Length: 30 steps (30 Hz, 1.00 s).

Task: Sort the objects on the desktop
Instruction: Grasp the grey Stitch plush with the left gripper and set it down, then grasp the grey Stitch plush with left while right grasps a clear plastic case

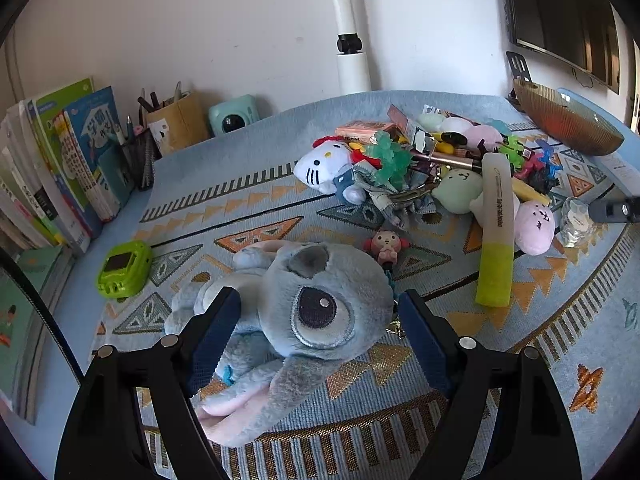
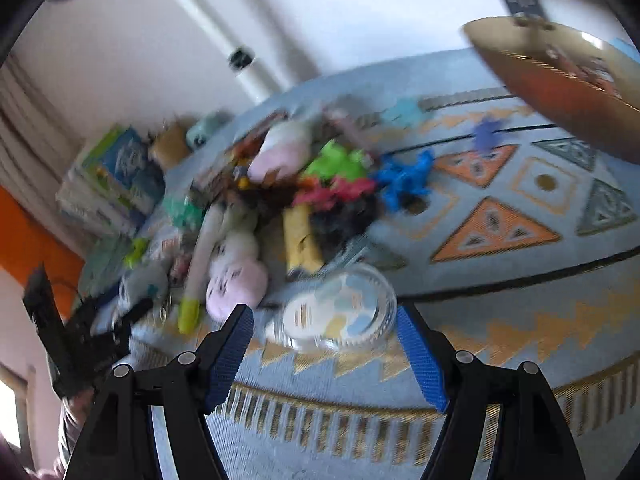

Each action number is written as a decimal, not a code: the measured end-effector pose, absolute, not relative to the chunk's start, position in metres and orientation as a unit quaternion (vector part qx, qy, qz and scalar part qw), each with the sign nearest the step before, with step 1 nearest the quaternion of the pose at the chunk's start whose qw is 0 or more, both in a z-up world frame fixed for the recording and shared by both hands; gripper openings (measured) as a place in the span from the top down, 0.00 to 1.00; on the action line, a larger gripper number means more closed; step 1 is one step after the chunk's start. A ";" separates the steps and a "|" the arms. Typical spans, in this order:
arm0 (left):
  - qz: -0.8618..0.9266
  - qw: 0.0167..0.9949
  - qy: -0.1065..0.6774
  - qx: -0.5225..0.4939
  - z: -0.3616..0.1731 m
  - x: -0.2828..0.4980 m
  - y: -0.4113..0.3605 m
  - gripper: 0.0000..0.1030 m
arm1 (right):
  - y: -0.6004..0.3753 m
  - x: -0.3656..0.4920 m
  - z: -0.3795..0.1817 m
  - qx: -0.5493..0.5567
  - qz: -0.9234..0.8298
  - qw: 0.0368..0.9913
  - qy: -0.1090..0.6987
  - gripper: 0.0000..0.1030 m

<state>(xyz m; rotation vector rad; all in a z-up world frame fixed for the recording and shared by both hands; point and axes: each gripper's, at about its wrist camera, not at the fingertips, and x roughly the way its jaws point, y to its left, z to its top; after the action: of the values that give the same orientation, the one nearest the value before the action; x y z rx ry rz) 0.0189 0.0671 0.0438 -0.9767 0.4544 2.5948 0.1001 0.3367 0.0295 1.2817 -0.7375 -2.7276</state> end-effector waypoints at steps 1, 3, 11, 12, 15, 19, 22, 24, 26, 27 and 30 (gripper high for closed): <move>0.911 0.166 0.159 -0.343 0.044 0.019 0.067 0.22 | 0.329 0.102 0.029 0.419 -0.878 0.030 -0.227 0.29; 0.911 0.168 0.156 -0.343 0.044 0.019 0.066 0.22 | 0.313 0.113 0.031 0.431 -0.874 0.076 -0.211 0.29; 0.911 0.169 0.154 -0.344 0.044 0.018 0.065 0.22 | 0.313 0.126 0.050 0.407 -0.903 0.014 -0.134 0.29; 0.911 0.168 0.156 -0.344 0.044 0.018 0.065 0.22 | 0.320 0.119 0.048 0.414 -0.902 0.001 -0.123 0.29; 0.910 0.165 0.159 -0.344 0.044 0.019 0.066 0.22 | 0.338 0.095 0.036 0.442 -0.885 0.020 -0.144 0.29; 0.910 0.164 0.163 -0.344 0.043 0.018 0.067 0.22 | 0.320 0.089 0.032 0.443 -0.886 0.062 -0.126 0.28; 0.910 0.164 0.163 -0.344 0.043 0.018 0.067 0.22 | 0.288 0.101 0.030 0.454 -0.876 0.129 -0.098 0.27; 0.910 0.164 0.162 -0.344 0.043 0.018 0.067 0.22 | 0.275 0.111 0.032 0.451 -0.873 0.161 -0.089 0.27; 0.910 0.165 0.161 -0.344 0.043 0.018 0.066 0.22 | 0.271 0.117 0.037 0.446 -0.879 0.148 -0.078 0.27; 0.910 0.165 0.161 -0.344 0.043 0.018 0.067 0.22 | 0.273 0.117 0.039 0.443 -0.884 0.132 -0.072 0.27; 0.910 0.165 0.161 -0.344 0.043 0.018 0.066 0.22 | 0.284 0.109 0.039 0.441 -0.886 0.117 -0.082 0.27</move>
<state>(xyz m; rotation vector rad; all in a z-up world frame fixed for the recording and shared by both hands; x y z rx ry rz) 0.0177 0.0665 0.0428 -0.9800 0.4587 2.5935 0.1091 0.2837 0.0394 1.2906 -0.2392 -2.5944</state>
